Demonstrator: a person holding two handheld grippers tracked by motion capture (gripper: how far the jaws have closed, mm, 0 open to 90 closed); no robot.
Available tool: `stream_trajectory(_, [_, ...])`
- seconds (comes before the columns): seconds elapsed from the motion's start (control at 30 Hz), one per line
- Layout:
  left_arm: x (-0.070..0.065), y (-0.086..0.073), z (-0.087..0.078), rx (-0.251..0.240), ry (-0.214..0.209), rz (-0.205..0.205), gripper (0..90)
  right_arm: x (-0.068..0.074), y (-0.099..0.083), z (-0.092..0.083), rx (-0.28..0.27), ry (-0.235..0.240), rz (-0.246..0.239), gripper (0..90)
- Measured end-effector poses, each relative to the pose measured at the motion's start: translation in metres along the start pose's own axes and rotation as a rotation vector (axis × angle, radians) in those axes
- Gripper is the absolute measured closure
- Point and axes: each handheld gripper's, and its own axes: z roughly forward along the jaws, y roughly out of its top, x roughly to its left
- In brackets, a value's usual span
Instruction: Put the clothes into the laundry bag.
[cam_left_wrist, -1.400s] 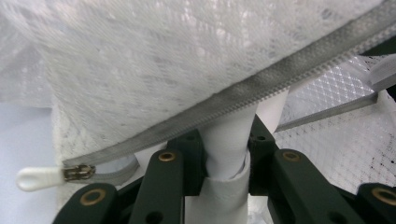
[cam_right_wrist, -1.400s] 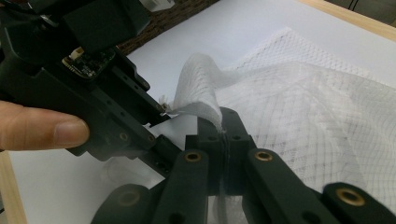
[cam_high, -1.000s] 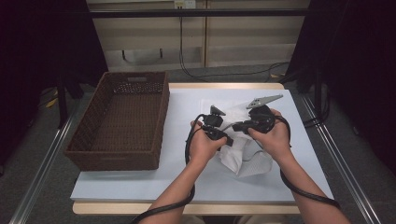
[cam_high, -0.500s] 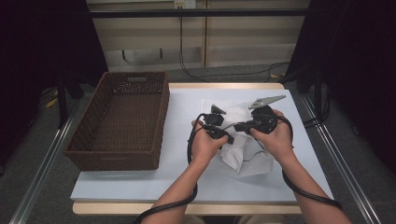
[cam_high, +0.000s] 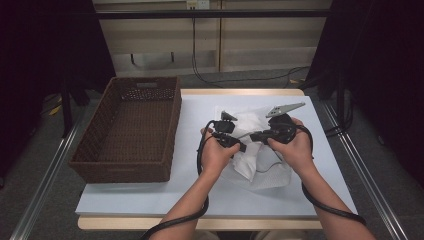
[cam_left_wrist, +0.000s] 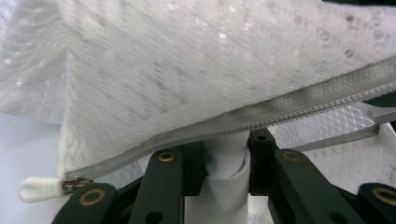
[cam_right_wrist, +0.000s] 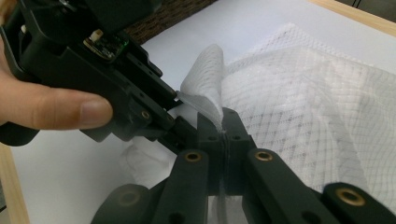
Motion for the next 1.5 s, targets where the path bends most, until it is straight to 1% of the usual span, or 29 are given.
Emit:
stream_trajectory(0.03, [0.001,0.0,-0.001,0.001,0.007,0.003,73.0,0.0,0.0,0.0,0.003,0.002,0.0,89.5])
stream_trajectory(0.07, [0.004,0.001,-0.003,0.027,0.009,0.045,73.0,0.0,-0.001,0.0,0.005,0.002,-0.001,89.5])
stream_trajectory(0.2, [0.001,0.0,-0.003,0.028,0.0,0.046,72.9,0.0,-0.001,0.002,0.009,-0.005,0.0,89.5])
stream_trajectory(0.23, [-0.002,0.0,-0.001,0.011,-0.004,0.027,72.9,0.001,-0.001,0.003,0.008,0.003,0.0,89.5])
stream_trajectory(0.27, [-0.001,0.001,-0.002,0.038,-0.005,0.065,72.8,0.001,-0.001,0.003,0.007,0.006,-0.003,89.5])
stream_trajectory(0.37, [-0.004,0.002,0.0,0.036,-0.004,0.071,72.8,0.001,-0.001,0.003,0.007,0.005,0.003,89.5])
stream_trajectory(0.43, [-0.005,0.003,0.002,0.031,-0.016,0.073,72.8,0.001,-0.001,0.002,0.006,0.001,0.002,89.5])
stream_trajectory(0.47, [-0.008,0.003,0.005,0.014,-0.025,0.047,72.8,0.0,-0.002,0.002,0.007,0.001,0.001,89.5])
stream_trajectory(0.5, [-0.007,0.004,0.005,0.028,-0.026,0.07,72.7,0.0,-0.002,0.001,0.009,-0.003,0.008,89.5])
stream_trajectory(0.53, [-0.009,0.004,0.007,0.014,-0.023,0.058,72.6,0.0,-0.002,0.002,0.006,-0.002,0.009,89.5])
stream_trajectory(0.6, [-0.01,0.004,0.009,0.028,-0.032,0.075,72.5,0.001,-0.002,0.002,0.008,-0.004,0.007,89.5])
stream_trajectory(0.63, [-0.012,0.004,0.01,0.012,-0.035,0.053,72.4,0.001,-0.002,0.002,0.007,-0.002,0.005,89.5])
stream_trajectory(0.67, [-0.01,0.005,0.01,0.029,-0.03,0.079,72.4,0.001,-0.003,0.003,0.003,-0.001,0.008,89.5])
stream_trajectory(0.73, [-0.011,0.005,0.011,0.0,-0.027,0.046,72.4,0.0,-0.003,0.003,0.007,0.003,0.007,89.5])
stream_trajectory(0.77, [-0.008,0.005,0.01,0.015,-0.024,0.074,72.4,0.0,-0.004,0.003,0.01,0.0,0.009,89.5])
stream_trajectory(0.8, [-0.009,0.005,0.011,-0.018,-0.027,0.031,72.4,0.0,-0.004,0.003,0.008,0.001,0.008,89.5])
stream_trajectory(0.83, [-0.009,0.004,0.011,-0.024,-0.022,0.019,72.4,0.0,-0.005,0.003,0.007,-0.002,0.009,89.5])
stream_trajectory(0.87, [-0.005,0.005,0.009,-0.002,-0.021,0.053,72.4,0.0,-0.005,0.003,0.008,-0.003,0.01,89.5])
stream_trajectory(0.93, [-0.006,0.004,0.01,-0.039,-0.022,0.008,72.4,-0.001,-0.005,0.004,0.008,0.003,0.011,89.5])
stream_trajectory(0.97, [-0.003,0.004,0.008,-0.027,-0.017,0.031,72.4,0.0,-0.005,0.004,0.009,0.002,0.011,89.5])
stream_trajectory(1.0, [-0.003,0.004,0.008,-0.032,-0.013,0.027,72.4,-0.001,-0.005,0.004,0.011,0.003,0.007,89.5])
stream_trajectory(1.07, [0.001,0.005,0.005,-0.017,-0.007,0.053,72.4,0.0,-0.005,0.004,0.012,0.004,0.005,89.5])
stream_trajectory(1.1, [-0.001,0.004,0.006,-0.054,-0.011,0.006,72.4,0.0,-0.005,0.005,0.01,0.009,0.005,89.5])
stream_trajectory(1.13, [0.002,0.004,0.004,-0.027,-0.008,0.044,72.4,0.0,-0.005,0.005,0.011,0.008,0.006,89.5])
stream_trajectory(1.33, [0.004,0.003,0.006,-0.053,0.003,0.03,72.4,0.001,-0.006,0.007,0.018,0.005,0.006,89.5])
stream_trajectory(1.4, [0.006,0.003,0.007,-0.045,0.01,0.051,72.4,0.001,-0.006,0.008,0.023,0.009,0.004,89.5])
stream_trajectory(1.43, [0.005,0.002,0.008,-0.064,0.01,0.03,72.3,0.001,-0.007,0.008,0.03,0.013,0.004,89.5])
stream_trajectory(1.47, [0.006,0.002,0.008,-0.07,0.013,0.03,72.3,0.002,-0.007,0.009,0.029,0.015,0.004,89.5])
stream_trajectory(1.5, [0.007,0.002,0.008,-0.064,0.016,0.044,72.2,0.002,-0.008,0.009,0.031,0.009,0.005,89.5])
